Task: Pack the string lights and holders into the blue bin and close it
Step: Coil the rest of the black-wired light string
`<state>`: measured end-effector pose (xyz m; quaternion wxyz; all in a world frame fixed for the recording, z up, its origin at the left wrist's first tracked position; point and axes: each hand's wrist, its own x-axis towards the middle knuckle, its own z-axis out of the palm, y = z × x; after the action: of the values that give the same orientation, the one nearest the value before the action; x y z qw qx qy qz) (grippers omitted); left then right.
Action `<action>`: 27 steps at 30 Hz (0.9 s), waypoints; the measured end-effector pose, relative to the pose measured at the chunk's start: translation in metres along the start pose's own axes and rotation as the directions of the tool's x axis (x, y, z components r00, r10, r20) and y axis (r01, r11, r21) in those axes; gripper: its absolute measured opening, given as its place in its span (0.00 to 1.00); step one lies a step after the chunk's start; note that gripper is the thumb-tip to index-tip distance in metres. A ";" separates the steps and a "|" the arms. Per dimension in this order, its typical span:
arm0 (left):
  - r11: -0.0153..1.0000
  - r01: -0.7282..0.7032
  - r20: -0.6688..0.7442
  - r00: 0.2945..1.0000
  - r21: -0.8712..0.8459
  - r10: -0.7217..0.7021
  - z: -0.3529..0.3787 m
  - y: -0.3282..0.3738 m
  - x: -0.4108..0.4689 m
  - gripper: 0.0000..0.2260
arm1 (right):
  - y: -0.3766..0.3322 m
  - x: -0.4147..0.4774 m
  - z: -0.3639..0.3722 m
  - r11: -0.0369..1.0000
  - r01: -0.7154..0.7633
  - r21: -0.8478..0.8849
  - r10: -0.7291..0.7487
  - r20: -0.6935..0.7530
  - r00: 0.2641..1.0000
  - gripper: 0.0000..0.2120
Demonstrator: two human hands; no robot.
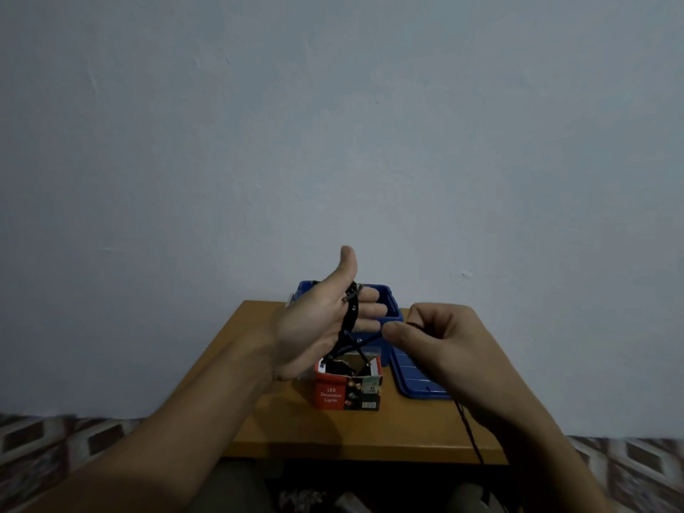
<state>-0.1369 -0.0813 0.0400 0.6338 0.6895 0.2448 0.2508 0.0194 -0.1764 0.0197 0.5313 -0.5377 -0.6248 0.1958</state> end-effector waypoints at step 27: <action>0.982 0.067 0.335 0.934 0.178 -0.125 -0.009 -0.006 -0.004 0.44 | 0.000 0.010 -0.001 0.993 0.106 0.052 -0.107 0.011 0.994 0.11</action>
<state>-0.1457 -0.0768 0.0344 0.6197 0.7595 0.1833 0.0739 0.0212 -0.1681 0.0247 0.5505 -0.4883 -0.6509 0.1867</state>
